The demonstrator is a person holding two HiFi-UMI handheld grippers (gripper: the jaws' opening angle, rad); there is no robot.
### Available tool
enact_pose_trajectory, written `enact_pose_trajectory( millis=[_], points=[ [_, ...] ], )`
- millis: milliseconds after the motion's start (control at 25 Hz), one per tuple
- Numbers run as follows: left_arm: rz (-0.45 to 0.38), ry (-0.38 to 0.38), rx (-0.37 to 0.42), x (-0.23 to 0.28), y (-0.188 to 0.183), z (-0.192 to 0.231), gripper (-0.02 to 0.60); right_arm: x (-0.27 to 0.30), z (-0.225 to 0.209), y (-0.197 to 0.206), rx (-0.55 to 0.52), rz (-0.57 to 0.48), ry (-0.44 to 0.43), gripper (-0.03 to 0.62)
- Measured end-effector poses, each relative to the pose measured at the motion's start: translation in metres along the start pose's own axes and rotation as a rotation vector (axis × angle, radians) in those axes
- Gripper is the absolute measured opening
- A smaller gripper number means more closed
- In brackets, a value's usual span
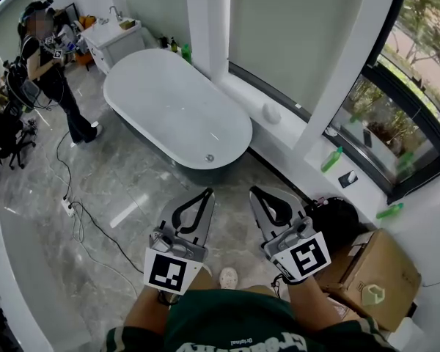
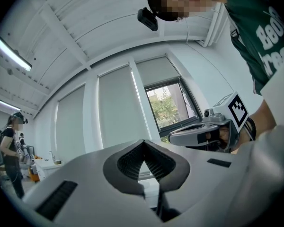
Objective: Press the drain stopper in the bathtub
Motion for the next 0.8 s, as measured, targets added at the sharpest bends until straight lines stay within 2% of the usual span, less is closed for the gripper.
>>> enact_pose_trajectory(
  millis=[280, 480, 800],
  points=[
    [0.021, -0.050, -0.002, 0.001, 0.005, 0.020, 0.009, 0.009, -0.010, 0.015, 0.040, 0.008, 0.012, 0.017],
    [0.013, -0.060, -0.014, 0.022, 0.016, 0.043, 0.009, 0.029, -0.027, 0.026, -0.019, 0.028, 0.032, 0.017],
    [-0.011, -0.042, 0.014, 0.082, 0.033, 0.115, 0.009, 0.111, -0.063, 0.050, -0.029, 0.040, 0.026, 0.017]
  ],
)
Point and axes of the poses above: the fingertips, and each gripper's own axes: x forward along the fingers, z to its left, y out of its underside, the point moved 5 cm from there along -x, backward along the fingers, and after that the axes turned 7 degrees about -x, right-handed, at the moved point
